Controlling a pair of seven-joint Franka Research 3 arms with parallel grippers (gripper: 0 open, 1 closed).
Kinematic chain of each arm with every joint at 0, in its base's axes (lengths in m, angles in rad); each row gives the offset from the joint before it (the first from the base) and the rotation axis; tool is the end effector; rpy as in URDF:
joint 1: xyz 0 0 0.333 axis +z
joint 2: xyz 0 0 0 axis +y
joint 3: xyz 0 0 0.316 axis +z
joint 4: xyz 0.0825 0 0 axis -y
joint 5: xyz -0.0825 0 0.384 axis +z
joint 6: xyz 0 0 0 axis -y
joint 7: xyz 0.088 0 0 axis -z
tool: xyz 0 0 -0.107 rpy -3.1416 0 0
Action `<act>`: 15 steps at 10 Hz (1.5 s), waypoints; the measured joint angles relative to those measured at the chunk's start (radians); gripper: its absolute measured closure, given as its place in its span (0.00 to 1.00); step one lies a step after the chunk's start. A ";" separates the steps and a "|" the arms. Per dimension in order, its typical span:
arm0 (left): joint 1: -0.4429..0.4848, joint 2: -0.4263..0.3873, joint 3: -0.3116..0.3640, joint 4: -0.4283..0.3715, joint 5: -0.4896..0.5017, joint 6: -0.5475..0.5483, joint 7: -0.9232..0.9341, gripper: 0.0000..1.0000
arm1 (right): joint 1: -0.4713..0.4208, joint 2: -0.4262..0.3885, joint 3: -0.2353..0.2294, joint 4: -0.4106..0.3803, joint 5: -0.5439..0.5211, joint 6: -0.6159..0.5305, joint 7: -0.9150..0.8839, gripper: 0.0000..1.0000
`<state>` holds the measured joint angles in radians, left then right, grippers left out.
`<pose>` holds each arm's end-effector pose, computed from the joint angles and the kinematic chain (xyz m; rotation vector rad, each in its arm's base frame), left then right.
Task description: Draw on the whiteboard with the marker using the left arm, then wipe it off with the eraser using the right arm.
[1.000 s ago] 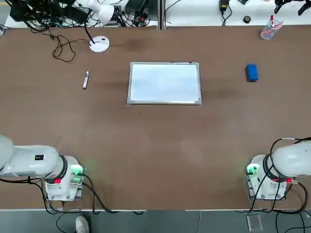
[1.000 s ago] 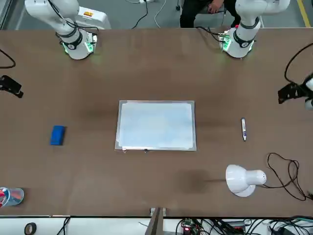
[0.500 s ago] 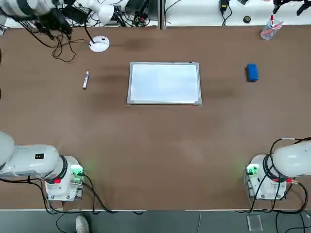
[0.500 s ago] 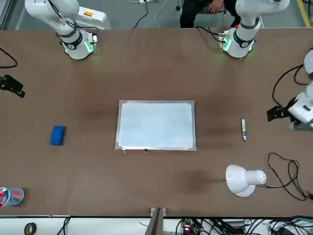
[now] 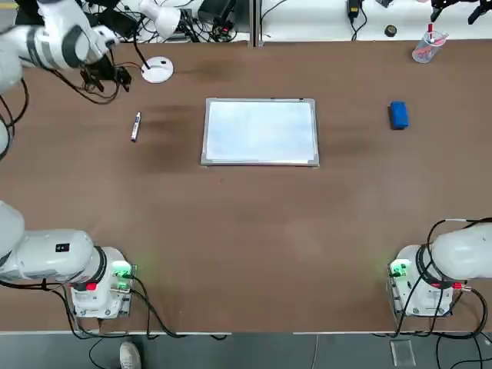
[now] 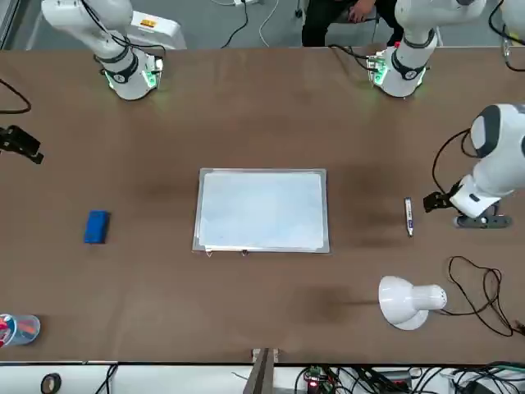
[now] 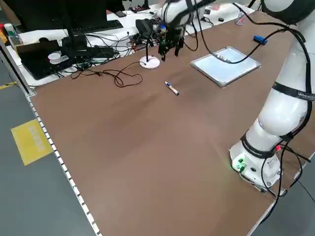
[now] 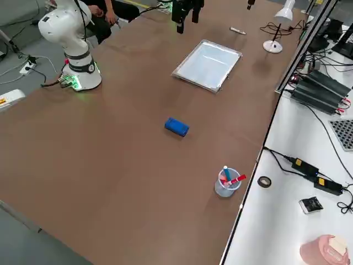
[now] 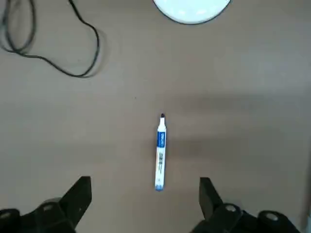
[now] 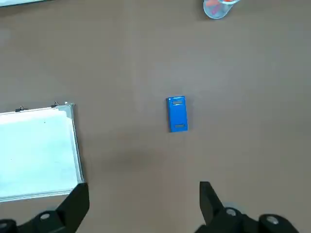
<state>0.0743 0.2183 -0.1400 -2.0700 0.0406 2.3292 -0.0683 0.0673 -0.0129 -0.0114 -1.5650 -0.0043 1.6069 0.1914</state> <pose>0.5838 -0.0358 0.3312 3.1377 -0.0326 0.0679 0.5537 0.0305 0.6377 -3.1306 0.2124 -0.0861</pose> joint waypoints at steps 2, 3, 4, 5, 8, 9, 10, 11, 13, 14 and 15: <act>-0.002 0.019 -0.001 -0.095 0.000 0.143 -0.003 0.08 | 0.000 0.000 -0.001 0.000 -0.003 0.001 0.000 0.00; -0.003 0.028 -0.001 -0.134 0.000 0.196 -0.004 0.09 | 0.000 0.000 -0.001 0.000 -0.003 0.002 0.000 0.00; -0.003 0.037 -0.001 -0.168 0.000 0.239 -0.005 0.10 | 0.000 0.000 -0.002 0.000 -0.004 0.003 0.000 0.00; -0.005 0.047 -0.001 -0.196 0.000 0.278 -0.005 0.14 | 0.000 0.000 -0.002 0.000 -0.006 0.004 0.000 0.00; -0.011 0.099 -0.001 -0.244 0.049 0.365 -0.006 0.20 | 0.000 0.000 -0.002 0.000 -0.015 0.005 0.000 0.00; -0.010 0.118 -0.001 -0.246 0.072 0.380 -0.009 0.22 | 0.000 0.000 -0.002 0.001 -0.018 0.010 0.000 0.00; -0.007 0.133 0.000 -0.245 0.083 0.389 -0.010 0.22 | 0.000 0.000 -0.003 0.001 -0.022 0.017 0.000 0.00; -0.004 0.144 0.000 -0.245 0.089 0.394 -0.010 0.26 | 0.000 0.000 -0.003 0.001 -0.023 0.021 0.000 0.00; 0.000 0.154 0.000 -0.245 0.093 0.395 -0.010 0.30 | 0.000 0.000 -0.005 0.001 -0.025 0.022 0.000 0.00; 0.000 0.158 0.000 -0.245 0.093 0.395 -0.010 0.30 | 0.000 0.000 -0.005 0.001 -0.027 0.022 0.000 0.00; 0.000 0.162 0.000 -0.245 0.093 0.395 -0.010 0.33 | 0.000 0.000 -0.005 0.000 -0.028 0.022 0.000 0.00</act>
<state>0.0739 0.3799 -0.1403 -2.3152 0.1336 2.7243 -0.0782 0.0670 -0.0128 -0.0166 -1.5645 -0.0328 1.6288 0.1911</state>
